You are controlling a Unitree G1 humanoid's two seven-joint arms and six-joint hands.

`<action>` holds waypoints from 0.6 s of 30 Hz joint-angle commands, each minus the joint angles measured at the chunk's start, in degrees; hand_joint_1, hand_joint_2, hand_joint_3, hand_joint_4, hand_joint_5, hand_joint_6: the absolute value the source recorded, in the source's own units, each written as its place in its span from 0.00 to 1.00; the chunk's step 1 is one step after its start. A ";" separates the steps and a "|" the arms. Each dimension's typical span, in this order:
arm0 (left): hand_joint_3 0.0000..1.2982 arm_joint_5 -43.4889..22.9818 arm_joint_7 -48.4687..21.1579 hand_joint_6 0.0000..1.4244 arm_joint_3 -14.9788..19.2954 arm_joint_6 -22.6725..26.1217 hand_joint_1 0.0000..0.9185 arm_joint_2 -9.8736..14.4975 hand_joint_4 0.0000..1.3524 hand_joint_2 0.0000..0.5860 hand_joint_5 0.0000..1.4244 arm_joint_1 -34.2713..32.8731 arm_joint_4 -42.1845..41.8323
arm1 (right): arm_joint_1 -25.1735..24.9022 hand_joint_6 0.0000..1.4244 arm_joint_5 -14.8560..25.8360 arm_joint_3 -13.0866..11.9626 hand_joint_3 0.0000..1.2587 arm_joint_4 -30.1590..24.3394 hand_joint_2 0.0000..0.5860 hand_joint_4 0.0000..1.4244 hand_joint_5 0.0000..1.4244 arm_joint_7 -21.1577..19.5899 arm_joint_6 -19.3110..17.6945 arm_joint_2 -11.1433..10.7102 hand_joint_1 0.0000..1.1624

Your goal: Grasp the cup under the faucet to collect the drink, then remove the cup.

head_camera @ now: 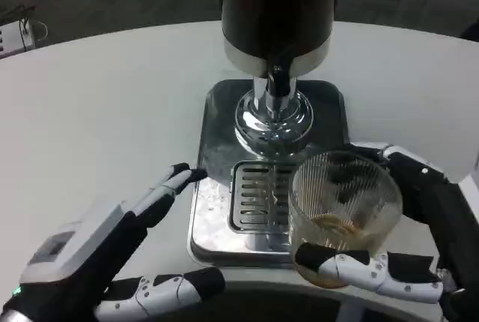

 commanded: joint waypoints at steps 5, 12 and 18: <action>0.09 4.06 1.10 0.09 -0.95 -0.46 0.00 -1.37 0.00 0.11 0.03 2.47 -5.92 | 4.02 1.00 6.74 -7.34 0.82 -6.69 0.35 0.87 1.00 4.69 -4.07 -3.19 0.80; 0.03 5.82 -0.66 0.05 -2.38 0.51 0.00 -1.38 0.00 0.11 0.00 4.57 -10.62 | 5.48 1.00 8.89 -10.42 0.82 -9.40 0.34 0.87 1.00 6.52 -3.40 -3.88 0.80; 0.00 7.58 -2.54 0.04 -3.45 1.16 0.00 -1.06 0.00 0.10 0.00 6.41 -13.93 | 6.83 1.00 9.86 -11.39 0.82 -11.18 0.33 0.87 1.00 8.17 -4.45 -4.21 0.80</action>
